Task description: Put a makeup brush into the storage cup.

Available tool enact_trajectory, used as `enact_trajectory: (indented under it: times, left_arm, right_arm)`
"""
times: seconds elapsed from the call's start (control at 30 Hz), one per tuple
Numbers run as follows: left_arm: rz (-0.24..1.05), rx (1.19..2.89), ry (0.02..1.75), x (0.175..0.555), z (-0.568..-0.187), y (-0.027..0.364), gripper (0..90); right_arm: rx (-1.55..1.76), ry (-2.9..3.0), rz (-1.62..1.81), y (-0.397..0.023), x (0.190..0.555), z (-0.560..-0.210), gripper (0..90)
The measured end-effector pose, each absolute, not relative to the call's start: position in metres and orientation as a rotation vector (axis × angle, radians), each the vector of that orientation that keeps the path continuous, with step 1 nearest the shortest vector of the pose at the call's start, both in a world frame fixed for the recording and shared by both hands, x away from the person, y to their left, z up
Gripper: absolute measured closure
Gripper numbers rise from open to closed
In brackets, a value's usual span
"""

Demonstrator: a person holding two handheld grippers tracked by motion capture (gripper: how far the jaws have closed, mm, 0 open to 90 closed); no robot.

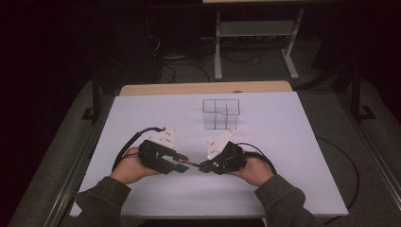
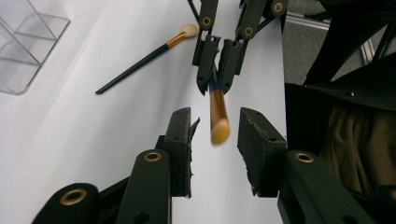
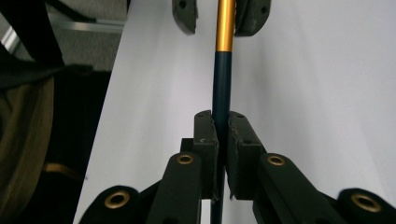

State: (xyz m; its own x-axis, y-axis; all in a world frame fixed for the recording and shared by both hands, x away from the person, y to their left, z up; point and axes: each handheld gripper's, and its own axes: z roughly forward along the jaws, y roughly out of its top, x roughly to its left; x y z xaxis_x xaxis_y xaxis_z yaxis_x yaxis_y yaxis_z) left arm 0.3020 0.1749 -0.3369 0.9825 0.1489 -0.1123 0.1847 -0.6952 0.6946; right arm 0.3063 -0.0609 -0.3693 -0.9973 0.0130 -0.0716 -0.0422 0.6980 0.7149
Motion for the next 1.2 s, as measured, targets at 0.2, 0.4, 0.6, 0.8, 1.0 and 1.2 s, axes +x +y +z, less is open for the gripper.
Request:
enact_trajectory:
  times: [0.2, 0.4, 0.6, 0.8, 1.0, 1.2]
  left_arm:
    - [-0.084, 2.284, 0.215, 0.303, -0.334, 0.176, 71.9]
    - [-0.092, 2.271, 0.216, 0.304, -0.332, 0.177, 82.5]
    - [-0.103, 2.274, 0.217, 0.305, -0.332, 0.177, 83.3]
    - [-0.096, 2.301, 0.214, 0.303, -0.333, 0.175, 83.7]
    - [-0.065, 2.330, 0.197, 0.304, -0.333, 0.174, 83.7]
    - [-0.065, 2.332, 0.205, 0.303, -0.332, 0.172, 83.3]
  right_arm:
    - [0.003, 2.798, 1.290, -0.061, 0.307, -0.367, 82.7]
    - [-0.016, 2.804, 1.287, -0.058, 0.306, -0.368, 82.8]
    - [-0.024, 2.811, 1.277, -0.057, 0.307, -0.369, 82.5]
    - [-0.015, 2.818, 1.231, -0.053, 0.305, -0.370, 76.8]
    - [-0.019, 2.838, 1.190, -0.050, 0.304, -0.367, 75.1]
    - [-0.012, 2.871, 1.174, -0.049, 0.306, -0.369, 82.5]
